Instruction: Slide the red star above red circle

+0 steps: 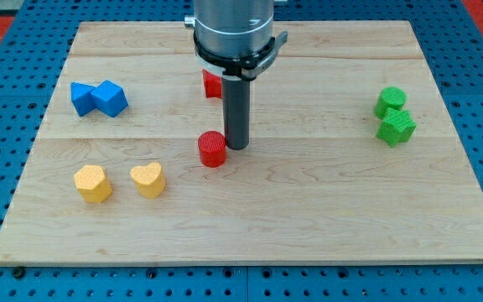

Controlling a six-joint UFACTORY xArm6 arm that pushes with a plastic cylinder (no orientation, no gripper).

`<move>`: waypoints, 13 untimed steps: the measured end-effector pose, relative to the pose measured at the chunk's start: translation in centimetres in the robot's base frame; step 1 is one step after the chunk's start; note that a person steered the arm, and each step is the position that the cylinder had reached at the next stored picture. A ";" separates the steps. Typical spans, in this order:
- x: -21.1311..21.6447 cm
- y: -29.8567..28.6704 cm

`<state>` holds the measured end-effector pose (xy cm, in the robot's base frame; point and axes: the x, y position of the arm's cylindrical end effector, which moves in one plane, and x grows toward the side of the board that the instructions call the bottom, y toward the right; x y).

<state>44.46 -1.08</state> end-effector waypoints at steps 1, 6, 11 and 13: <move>-1.3 -4.3; -4.8 5.2; -4.0 3.4; -5.9 3.3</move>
<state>38.57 2.22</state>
